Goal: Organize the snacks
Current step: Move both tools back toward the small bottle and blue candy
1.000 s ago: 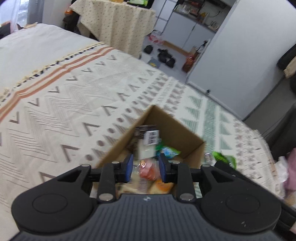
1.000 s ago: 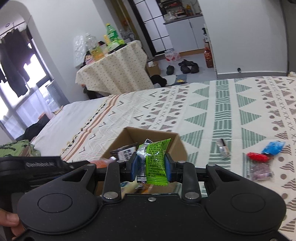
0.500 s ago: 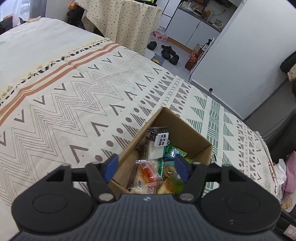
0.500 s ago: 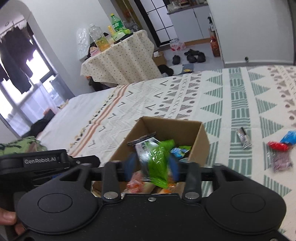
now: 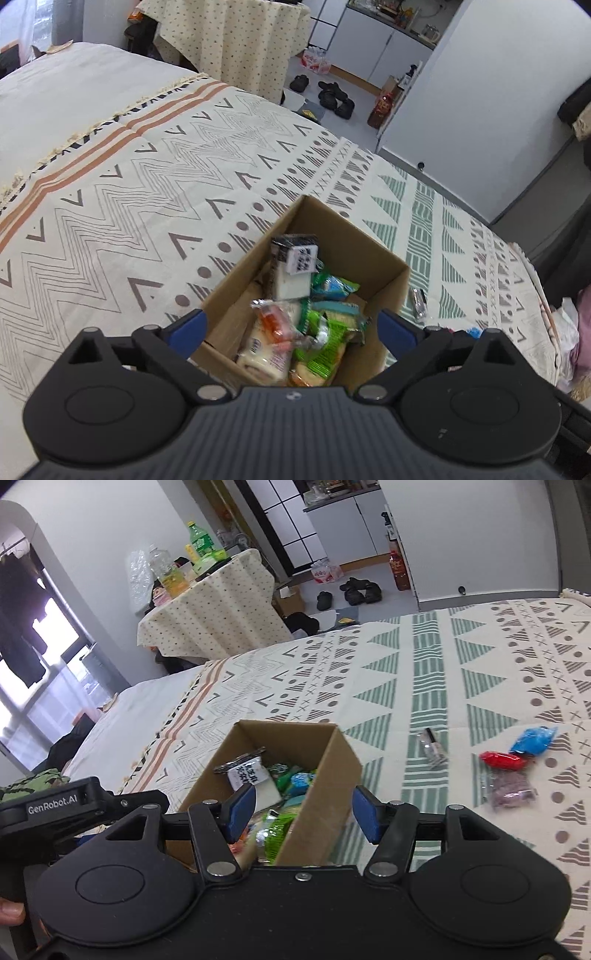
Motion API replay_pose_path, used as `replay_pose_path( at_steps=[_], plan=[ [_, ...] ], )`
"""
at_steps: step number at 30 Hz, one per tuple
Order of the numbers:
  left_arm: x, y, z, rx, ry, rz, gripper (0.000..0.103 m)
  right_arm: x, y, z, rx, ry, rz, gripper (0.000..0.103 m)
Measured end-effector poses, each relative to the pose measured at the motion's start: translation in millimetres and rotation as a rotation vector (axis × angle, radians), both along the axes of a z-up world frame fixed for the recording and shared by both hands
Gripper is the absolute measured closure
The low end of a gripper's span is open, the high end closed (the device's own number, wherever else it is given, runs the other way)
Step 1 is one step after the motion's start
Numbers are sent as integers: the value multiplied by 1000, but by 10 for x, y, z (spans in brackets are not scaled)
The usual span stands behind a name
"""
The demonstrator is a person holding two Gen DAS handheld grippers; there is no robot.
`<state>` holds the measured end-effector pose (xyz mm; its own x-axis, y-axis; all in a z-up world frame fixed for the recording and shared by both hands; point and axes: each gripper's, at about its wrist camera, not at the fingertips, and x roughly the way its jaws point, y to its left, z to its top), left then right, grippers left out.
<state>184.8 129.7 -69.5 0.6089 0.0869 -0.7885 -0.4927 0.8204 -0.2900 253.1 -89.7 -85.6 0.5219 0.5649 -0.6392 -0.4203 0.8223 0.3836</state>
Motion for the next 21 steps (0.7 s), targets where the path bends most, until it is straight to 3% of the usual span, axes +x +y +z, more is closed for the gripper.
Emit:
replay_pose_path(
  at_steps=[5,12,21],
  plan=[
    [32,-221,49,46,2,-10,0,9,-156,5,4,9,0,32],
    [112,-508,89,55,16,-36,0,34,-454,141,41,-24,-24,6],
    [252,-903,200,102,-32,-96,0,81,-788,237,85,-52,-72,0]
  ],
)
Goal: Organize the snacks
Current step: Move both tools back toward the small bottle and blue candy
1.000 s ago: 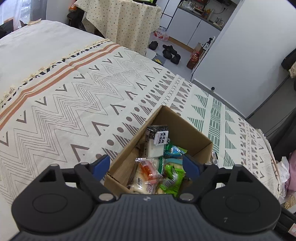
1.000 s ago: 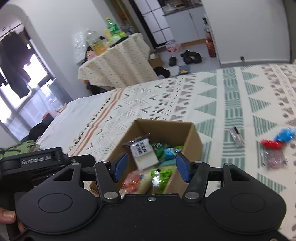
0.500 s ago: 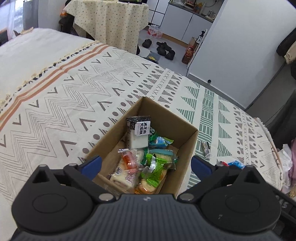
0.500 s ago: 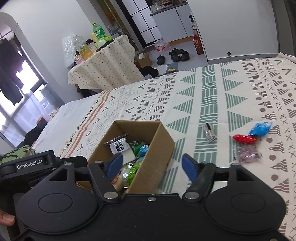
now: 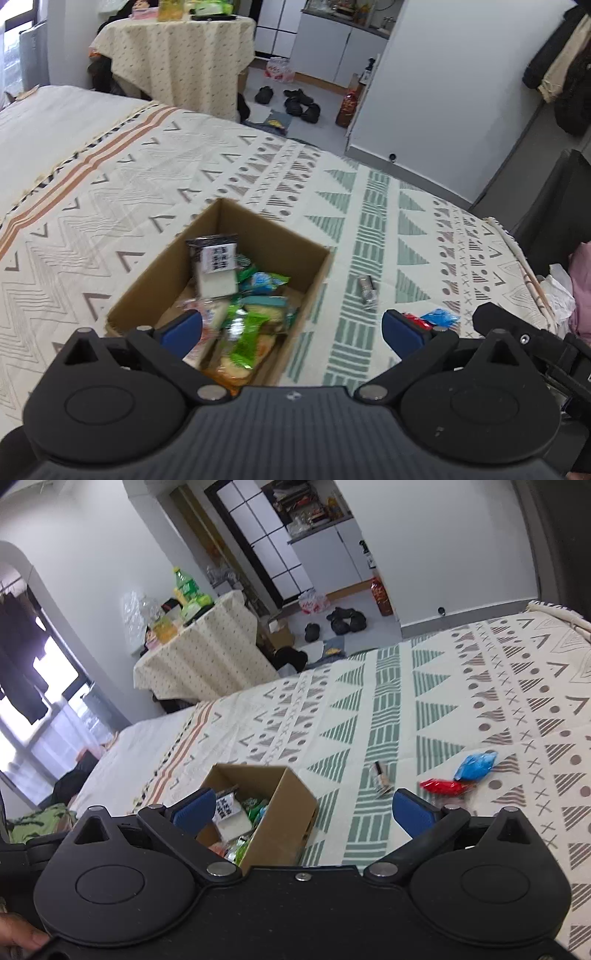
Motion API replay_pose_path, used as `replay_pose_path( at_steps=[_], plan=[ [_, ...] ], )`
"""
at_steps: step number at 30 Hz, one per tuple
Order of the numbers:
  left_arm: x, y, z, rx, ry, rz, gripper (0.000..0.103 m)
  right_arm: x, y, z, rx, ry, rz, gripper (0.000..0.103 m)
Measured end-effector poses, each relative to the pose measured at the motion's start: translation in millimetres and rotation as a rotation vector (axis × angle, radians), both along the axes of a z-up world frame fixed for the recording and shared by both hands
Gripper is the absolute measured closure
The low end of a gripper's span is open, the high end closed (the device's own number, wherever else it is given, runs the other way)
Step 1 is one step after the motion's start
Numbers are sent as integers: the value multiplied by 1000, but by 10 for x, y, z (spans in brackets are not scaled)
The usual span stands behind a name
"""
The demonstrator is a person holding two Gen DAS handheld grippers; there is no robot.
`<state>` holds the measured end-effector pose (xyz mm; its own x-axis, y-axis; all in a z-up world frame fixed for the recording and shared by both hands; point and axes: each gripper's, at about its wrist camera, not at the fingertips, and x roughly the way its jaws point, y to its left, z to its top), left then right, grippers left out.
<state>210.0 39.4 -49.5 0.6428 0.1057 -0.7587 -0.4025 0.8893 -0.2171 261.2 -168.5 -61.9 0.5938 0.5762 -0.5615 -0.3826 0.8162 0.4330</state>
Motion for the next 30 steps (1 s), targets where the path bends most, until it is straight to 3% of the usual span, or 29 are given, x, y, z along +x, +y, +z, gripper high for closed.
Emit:
replay_pose_path(
  at_steps=[10,16,30],
  plan=[
    [166,-369,-21,-8,8,-52,0,108,-401,-6,2,-9,-41,0],
    [294,-539,-73,-56,32,-97,0,172,-620,-27,5,-5,-60,0],
    [604,-694,-270,-97,16,-102,0,492,-929,-153,-23,7,-134,0]
  ],
)
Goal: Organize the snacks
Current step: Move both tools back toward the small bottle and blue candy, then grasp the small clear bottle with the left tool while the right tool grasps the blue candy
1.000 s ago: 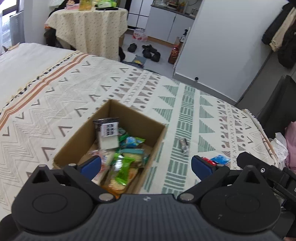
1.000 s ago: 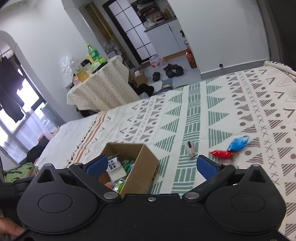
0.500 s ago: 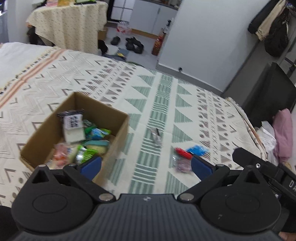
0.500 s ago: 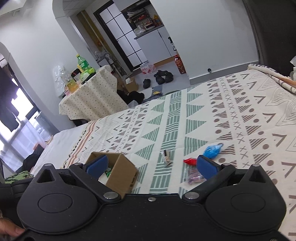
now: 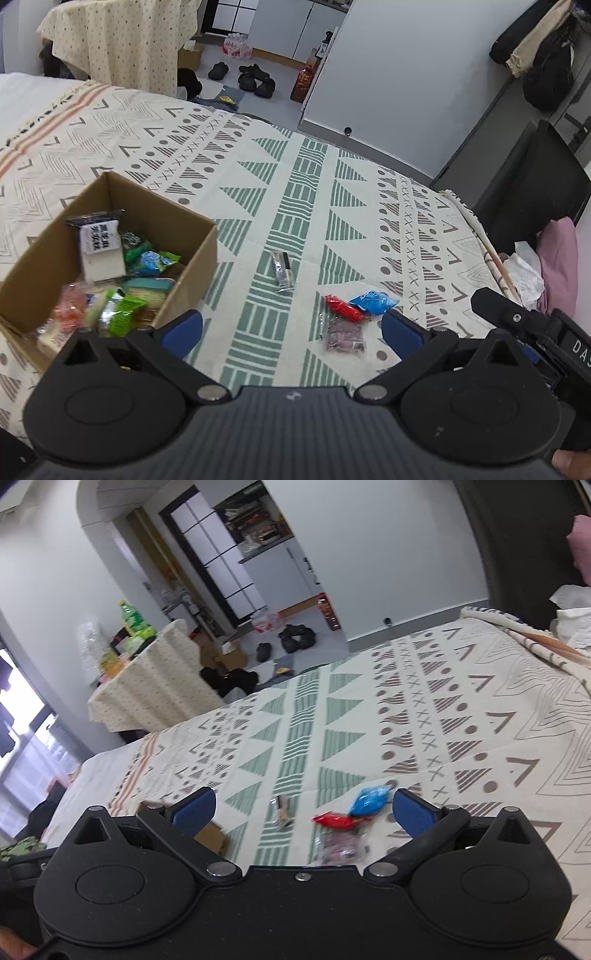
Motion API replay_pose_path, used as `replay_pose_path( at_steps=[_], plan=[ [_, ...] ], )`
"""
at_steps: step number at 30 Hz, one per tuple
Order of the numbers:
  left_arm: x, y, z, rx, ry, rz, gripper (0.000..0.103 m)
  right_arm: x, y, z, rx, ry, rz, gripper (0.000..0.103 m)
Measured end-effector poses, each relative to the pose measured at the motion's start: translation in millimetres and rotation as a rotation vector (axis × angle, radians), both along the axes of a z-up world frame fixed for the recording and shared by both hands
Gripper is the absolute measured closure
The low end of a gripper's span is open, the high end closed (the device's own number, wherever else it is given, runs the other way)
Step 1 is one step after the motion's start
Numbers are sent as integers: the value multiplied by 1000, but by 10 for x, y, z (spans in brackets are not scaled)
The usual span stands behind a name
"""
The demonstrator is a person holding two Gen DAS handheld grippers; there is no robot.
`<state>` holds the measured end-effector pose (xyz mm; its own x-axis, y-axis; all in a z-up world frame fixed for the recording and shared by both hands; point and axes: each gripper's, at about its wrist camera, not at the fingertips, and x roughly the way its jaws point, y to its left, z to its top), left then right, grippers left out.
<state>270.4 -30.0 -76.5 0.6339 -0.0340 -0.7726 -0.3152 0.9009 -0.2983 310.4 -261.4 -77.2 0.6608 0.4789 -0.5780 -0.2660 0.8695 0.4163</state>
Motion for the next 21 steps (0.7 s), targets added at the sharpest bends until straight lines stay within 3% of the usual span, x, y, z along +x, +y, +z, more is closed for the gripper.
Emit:
replay_pose_path(
  at_steps=[10,19,21],
  plan=[
    [291,2,-233,-24,-1,18,3,219,-158,-118,11,26,-48,1],
    [610,28,-618,-68,40,25,24,434,-77,-395,-6,107,-38,16],
    [687,39,-694,-72,47,28,32,492,-59,-466,-8,129,-47,20]
  ],
)
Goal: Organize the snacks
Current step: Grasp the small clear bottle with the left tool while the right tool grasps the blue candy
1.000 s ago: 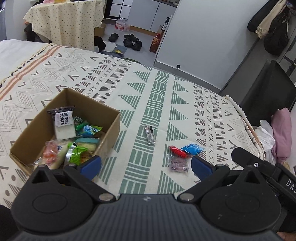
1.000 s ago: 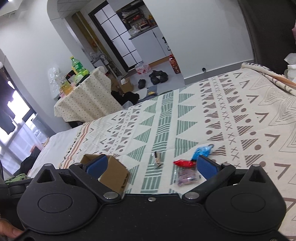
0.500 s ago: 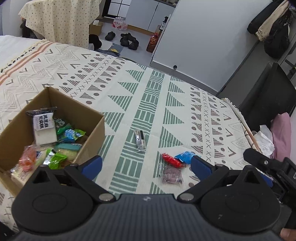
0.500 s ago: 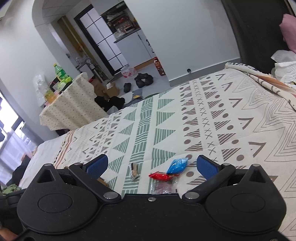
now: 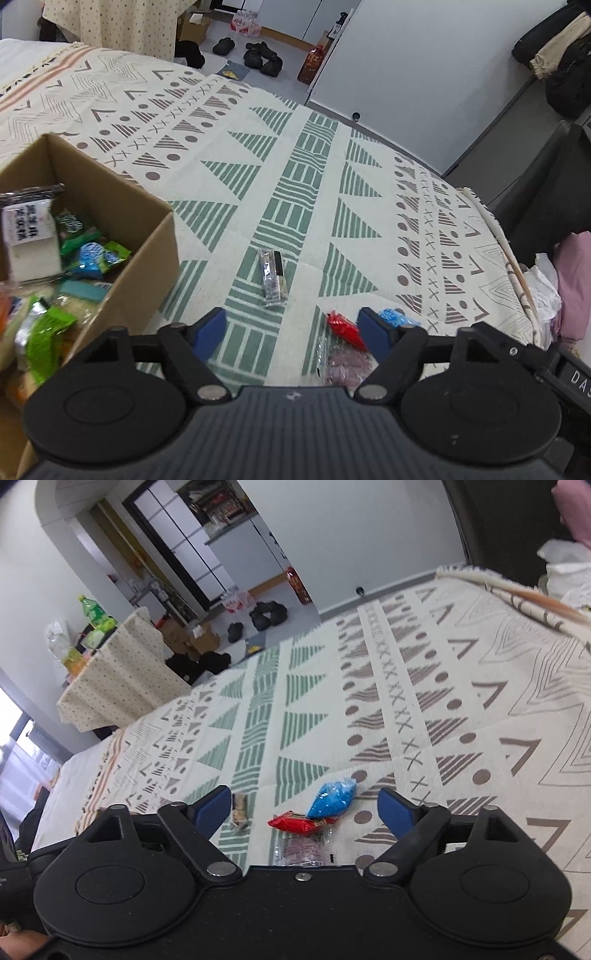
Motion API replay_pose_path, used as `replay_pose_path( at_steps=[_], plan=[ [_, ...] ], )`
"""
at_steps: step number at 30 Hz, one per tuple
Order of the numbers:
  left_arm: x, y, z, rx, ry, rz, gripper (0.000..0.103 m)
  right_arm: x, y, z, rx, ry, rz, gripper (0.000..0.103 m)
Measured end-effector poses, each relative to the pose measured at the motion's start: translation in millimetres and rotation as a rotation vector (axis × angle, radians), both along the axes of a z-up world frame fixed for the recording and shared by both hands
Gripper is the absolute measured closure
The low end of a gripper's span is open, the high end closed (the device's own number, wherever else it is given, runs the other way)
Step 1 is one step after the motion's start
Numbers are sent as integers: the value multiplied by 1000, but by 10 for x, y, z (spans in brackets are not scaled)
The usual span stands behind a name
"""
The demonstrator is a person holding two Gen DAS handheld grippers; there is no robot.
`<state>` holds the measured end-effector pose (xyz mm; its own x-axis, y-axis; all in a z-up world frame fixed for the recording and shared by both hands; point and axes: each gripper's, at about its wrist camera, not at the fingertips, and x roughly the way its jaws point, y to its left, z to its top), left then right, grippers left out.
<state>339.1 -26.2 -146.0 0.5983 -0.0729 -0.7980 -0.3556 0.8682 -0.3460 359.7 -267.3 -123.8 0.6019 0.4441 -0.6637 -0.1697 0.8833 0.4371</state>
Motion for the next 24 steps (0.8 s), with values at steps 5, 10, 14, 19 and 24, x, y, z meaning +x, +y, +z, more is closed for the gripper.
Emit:
replay_pose_path(
  at_steps=[5,10,14,19,24],
  plan=[
    [230,17,-209,-12,29,-4,44,138,68,-184,-5,49,-8,26],
    [416,56,-394,-13,58,-2,47,275,158,-381,-20,88,-7,29],
    [532,82,-500,-12,71,-5,52,379,209,-507,-26,107,-16,31],
    [657,100,-617,-12,80,-6,64,476,235,-658,-24,120,-38,33],
    [691,72,-697,13,93,-6,81,539,310,-804,-44,152,-29,33]
  ],
)
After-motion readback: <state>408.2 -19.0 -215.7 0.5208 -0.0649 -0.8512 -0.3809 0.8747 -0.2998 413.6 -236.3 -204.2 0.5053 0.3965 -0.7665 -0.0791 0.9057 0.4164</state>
